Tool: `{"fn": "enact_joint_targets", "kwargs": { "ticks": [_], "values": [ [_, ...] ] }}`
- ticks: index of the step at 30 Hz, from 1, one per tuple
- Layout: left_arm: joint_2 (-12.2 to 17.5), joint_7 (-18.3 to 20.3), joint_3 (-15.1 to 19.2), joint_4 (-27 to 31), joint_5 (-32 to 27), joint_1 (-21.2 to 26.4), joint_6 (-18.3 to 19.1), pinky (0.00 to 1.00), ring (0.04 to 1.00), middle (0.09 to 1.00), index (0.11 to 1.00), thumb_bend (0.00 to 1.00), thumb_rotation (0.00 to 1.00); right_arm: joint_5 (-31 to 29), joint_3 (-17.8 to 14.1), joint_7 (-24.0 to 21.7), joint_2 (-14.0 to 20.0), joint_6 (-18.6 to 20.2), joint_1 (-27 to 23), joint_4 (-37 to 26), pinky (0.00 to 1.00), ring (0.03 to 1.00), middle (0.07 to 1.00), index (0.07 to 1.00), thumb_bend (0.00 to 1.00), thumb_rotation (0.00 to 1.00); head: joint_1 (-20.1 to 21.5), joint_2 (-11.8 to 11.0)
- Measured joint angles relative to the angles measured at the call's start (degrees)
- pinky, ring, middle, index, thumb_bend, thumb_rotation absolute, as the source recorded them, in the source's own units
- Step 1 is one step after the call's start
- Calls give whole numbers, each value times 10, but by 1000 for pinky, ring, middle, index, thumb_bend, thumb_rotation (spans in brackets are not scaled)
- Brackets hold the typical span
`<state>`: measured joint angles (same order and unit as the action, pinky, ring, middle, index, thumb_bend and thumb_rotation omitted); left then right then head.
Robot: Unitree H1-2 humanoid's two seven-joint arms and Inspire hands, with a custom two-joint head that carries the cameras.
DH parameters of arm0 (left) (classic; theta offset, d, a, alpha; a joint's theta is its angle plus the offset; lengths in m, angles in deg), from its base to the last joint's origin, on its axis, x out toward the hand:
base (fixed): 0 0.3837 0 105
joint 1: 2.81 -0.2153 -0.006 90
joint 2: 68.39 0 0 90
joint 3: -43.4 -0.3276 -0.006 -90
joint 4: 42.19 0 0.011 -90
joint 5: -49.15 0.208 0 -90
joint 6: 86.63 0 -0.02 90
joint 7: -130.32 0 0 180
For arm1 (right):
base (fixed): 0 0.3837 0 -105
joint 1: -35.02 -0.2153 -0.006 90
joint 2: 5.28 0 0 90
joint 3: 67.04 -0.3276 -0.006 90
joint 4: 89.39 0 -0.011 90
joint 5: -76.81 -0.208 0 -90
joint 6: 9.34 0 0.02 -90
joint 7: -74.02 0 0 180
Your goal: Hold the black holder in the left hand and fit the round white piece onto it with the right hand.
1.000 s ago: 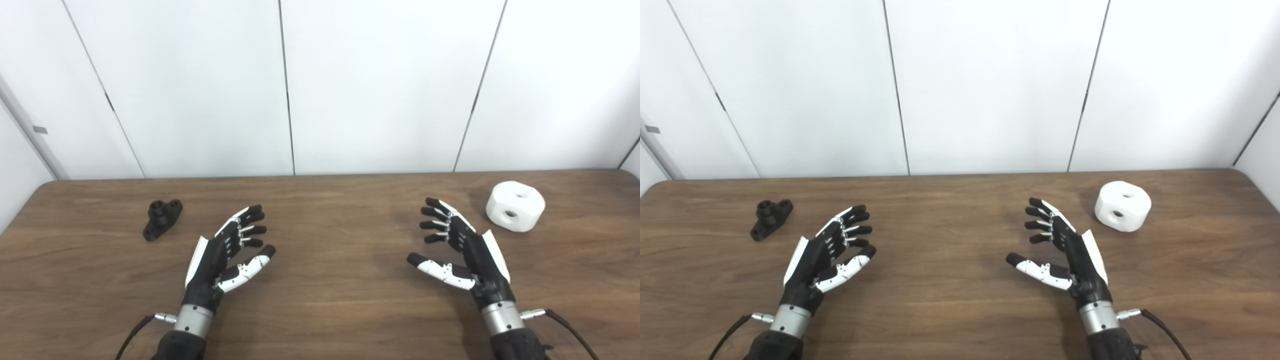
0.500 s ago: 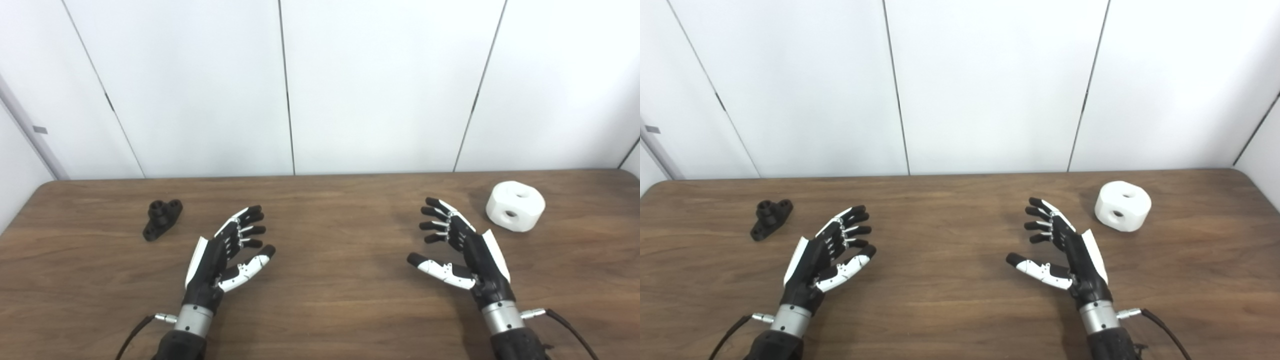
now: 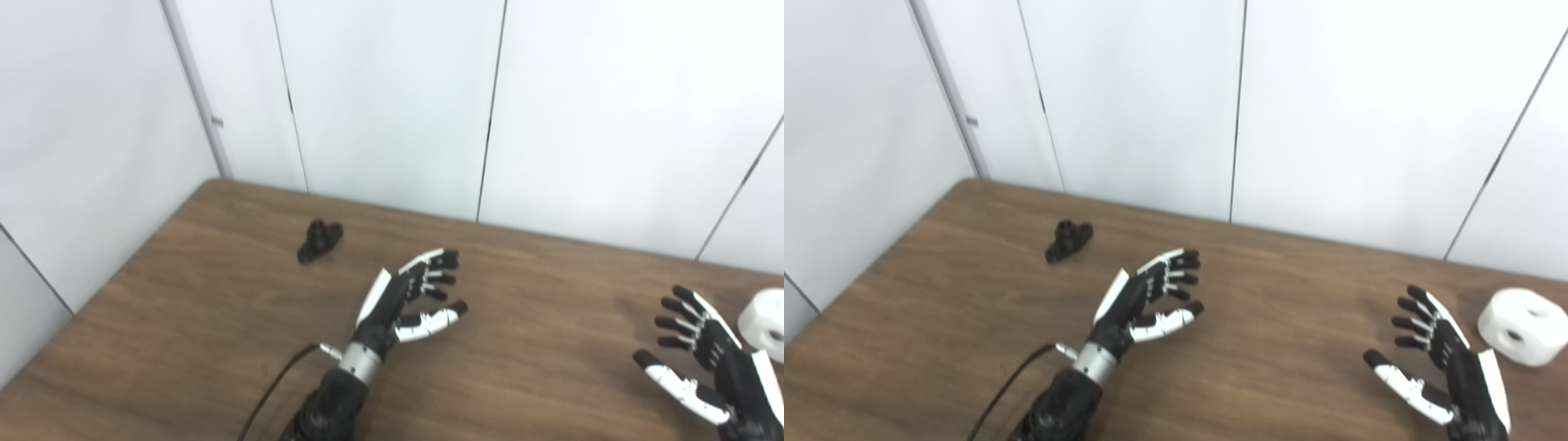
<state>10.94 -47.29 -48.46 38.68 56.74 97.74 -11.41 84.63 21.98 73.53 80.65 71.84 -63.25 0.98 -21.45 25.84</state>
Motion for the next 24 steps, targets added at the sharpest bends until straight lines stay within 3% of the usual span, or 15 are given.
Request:
{"fn": "enact_joint_targets", "kwargs": {
  "ticks": [6,12,18,22,24],
  "values": [
    [-1,-4,0,0,0,0,0,551,681,772,815,577,121,-10,0,-5,0,17,3,-14,662,772,850,883,420,145,-5,-3],
    [0,-6,0,0,2,0,0,547,674,747,788,583,124,-15,0,-11,-1,36,10,-34,667,779,856,884,412,92,-5,-1],
    [3,-4,0,2,7,1,-1,540,641,715,743,626,10,-15,0,-13,-1,43,10,-42,660,777,854,883,402,11,-9,3],
    [28,20,-1,3,0,1,5,573,664,716,715,652,28,-15,0,-15,-1,60,10,-59,660,776,857,878,388,1,-13,2],
    [51,19,2,18,25,1,33,585,681,721,713,659,42,-15,-1,-16,0,61,10,-60,652,773,858,878,382,0,-15,2]
  ]
}}
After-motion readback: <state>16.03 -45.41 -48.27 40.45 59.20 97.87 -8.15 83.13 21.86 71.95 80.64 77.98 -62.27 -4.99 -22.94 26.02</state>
